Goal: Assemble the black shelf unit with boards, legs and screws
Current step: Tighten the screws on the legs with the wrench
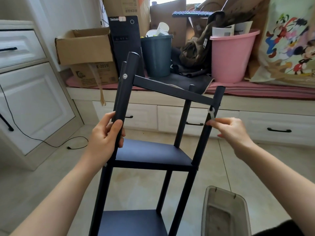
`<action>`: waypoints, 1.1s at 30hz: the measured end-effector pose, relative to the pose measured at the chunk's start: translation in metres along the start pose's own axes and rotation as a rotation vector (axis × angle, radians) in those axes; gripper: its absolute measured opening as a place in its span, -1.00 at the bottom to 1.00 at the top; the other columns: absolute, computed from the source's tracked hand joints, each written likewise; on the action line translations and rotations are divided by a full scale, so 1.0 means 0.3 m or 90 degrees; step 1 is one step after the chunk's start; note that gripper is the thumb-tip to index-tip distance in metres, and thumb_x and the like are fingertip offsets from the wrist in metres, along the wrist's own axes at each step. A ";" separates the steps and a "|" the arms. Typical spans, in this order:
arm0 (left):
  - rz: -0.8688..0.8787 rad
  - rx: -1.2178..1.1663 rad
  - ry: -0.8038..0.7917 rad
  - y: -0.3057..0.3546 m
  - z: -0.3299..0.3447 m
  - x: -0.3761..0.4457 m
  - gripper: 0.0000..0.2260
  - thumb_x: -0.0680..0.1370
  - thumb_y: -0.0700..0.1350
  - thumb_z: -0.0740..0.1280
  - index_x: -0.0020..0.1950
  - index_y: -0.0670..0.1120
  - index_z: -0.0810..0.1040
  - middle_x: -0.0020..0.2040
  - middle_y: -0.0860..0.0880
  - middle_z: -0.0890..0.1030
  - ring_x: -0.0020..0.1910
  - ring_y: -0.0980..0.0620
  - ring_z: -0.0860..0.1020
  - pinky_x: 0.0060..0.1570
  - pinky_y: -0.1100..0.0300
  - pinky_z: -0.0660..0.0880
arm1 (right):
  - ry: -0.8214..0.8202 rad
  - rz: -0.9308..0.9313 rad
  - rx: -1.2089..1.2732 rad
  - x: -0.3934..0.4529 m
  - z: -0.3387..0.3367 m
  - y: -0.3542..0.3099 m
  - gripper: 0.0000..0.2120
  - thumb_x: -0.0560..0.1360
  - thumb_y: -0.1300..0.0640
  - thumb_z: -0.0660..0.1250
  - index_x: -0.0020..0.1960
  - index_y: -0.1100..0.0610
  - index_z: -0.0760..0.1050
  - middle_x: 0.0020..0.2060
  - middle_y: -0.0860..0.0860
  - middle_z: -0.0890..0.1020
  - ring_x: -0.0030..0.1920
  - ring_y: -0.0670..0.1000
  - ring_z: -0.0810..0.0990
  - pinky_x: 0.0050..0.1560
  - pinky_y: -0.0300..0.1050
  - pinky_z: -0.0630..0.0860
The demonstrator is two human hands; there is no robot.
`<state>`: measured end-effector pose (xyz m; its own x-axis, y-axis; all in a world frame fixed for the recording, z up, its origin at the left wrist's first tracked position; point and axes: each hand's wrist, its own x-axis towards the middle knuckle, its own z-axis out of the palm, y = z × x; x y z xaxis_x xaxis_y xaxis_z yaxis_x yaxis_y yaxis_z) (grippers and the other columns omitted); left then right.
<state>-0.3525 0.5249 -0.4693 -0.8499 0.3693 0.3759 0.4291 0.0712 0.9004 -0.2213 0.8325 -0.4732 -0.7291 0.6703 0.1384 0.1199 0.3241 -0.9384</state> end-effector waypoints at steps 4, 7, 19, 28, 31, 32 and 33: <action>0.000 0.010 0.008 -0.016 -0.008 0.009 -0.81 0.71 -0.07 0.19 0.30 0.03 0.49 -0.28 0.01 0.56 -0.40 0.05 0.49 -0.40 0.27 0.46 | -0.143 0.107 0.128 0.019 -0.014 0.049 -0.90 0.46 0.02 0.45 -0.13 0.01 0.73 0.05 -0.05 0.68 0.19 0.03 0.54 0.18 0.01 0.50; 0.001 0.011 0.016 -0.021 -0.007 0.013 -0.82 0.71 -0.08 0.18 0.29 0.02 0.48 -0.28 0.03 0.57 -0.41 0.06 0.49 -0.40 0.31 0.45 | -0.223 0.115 0.181 0.033 -0.003 0.056 -0.82 0.40 -0.02 0.47 -0.05 0.02 0.73 0.02 -0.12 0.71 0.19 0.04 0.60 0.21 0.07 0.54; 0.003 0.078 0.025 -0.065 -0.059 0.042 -0.65 0.60 -0.16 0.40 0.16 0.30 0.48 -0.13 0.11 0.64 -0.24 0.13 0.64 -0.25 0.13 0.53 | -0.139 0.062 0.235 0.002 0.034 -0.007 -0.90 0.49 0.10 0.44 -0.13 0.06 0.74 0.02 0.11 0.68 0.03 0.05 0.62 0.10 0.22 0.59; -0.037 0.127 0.098 -0.174 -0.053 0.104 -0.77 0.59 -0.20 0.41 0.18 0.03 0.47 -0.03 0.06 0.62 -0.08 -0.06 0.66 -0.09 0.16 0.55 | -0.120 -0.045 0.319 -0.068 0.099 -0.095 -0.84 0.49 0.20 0.42 -0.20 0.06 0.74 0.09 0.01 0.62 0.14 0.00 0.61 0.29 -0.01 0.49; -0.044 0.138 0.119 -0.190 -0.035 0.116 -0.80 0.59 -0.20 0.41 0.13 0.01 0.47 -0.06 0.06 0.61 -0.14 -0.03 0.64 -0.25 0.37 0.49 | -0.104 -0.071 0.319 -0.069 0.101 -0.113 -0.85 0.50 0.23 0.42 -0.19 0.09 0.73 0.06 -0.04 0.62 0.14 -0.05 0.60 0.27 -0.06 0.50; -0.044 0.153 0.129 -0.194 -0.029 0.119 -0.81 0.59 -0.19 0.41 0.13 -0.01 0.47 -0.07 0.07 0.60 -0.17 0.03 0.63 -0.29 0.43 0.47 | -0.104 -0.077 0.319 -0.071 0.105 -0.118 -0.85 0.50 0.23 0.42 -0.18 0.09 0.73 0.06 -0.07 0.62 0.13 -0.08 0.60 0.24 -0.10 0.50; -0.046 0.169 0.138 -0.197 -0.023 0.120 -0.81 0.59 -0.19 0.41 0.14 -0.03 0.47 -0.07 0.08 0.58 -0.19 0.12 0.60 -0.32 0.47 0.45 | -0.105 -0.078 0.318 -0.074 0.108 -0.124 -0.86 0.50 0.23 0.42 -0.17 0.10 0.73 0.07 -0.08 0.61 0.13 -0.10 0.60 0.23 -0.12 0.48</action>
<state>-0.4105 0.5275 -0.5075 -0.9143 0.1507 0.3761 0.4051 0.3385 0.8493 -0.2315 0.7839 -0.4517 -0.8185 0.5207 0.2428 -0.2789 0.0093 -0.9603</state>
